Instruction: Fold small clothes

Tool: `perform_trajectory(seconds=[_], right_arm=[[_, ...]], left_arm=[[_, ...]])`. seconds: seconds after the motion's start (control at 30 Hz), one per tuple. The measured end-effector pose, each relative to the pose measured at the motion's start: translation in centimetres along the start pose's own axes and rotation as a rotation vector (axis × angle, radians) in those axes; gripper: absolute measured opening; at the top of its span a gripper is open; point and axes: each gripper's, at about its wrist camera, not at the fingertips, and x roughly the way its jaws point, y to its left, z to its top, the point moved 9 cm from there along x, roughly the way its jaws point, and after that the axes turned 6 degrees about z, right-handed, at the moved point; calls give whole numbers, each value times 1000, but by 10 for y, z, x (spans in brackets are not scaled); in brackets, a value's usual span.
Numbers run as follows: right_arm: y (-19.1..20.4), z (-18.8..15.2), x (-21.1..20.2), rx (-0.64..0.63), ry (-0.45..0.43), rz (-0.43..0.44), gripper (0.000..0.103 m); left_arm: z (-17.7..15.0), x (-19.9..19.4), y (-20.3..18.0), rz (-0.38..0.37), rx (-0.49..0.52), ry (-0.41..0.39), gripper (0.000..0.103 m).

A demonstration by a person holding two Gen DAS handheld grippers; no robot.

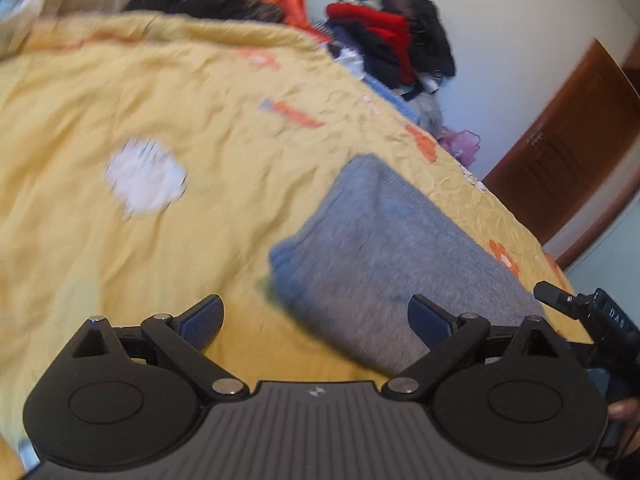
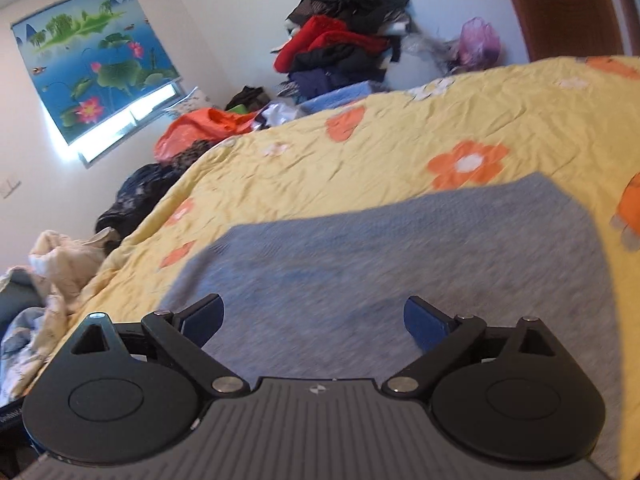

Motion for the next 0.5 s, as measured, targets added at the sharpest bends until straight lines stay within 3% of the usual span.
perform_trajectory(seconds=[0.07,0.17,0.33,0.4,0.43,0.5], right_arm=[[10,-7,6,3,21,23,97],[26,-14,11,-18,42,38,97],[40,-16,3,-43,45,47,98],[39,-14,-2,-48,41,40,99],[38,-12,-4,-46,39,34,100],[34,-10,-6,-39,39,25,100]], left_arm=[[2,0,-1,-17,-23,-3,100],[9,13,-6,-104,-109,40,100],[20,33,-11,-150,-273,61,98],[22,39,-12,-130,-281,72,73],[19,44,-12,-111,-267,98,52],[19,45,-12,-111,-247,95,49]])
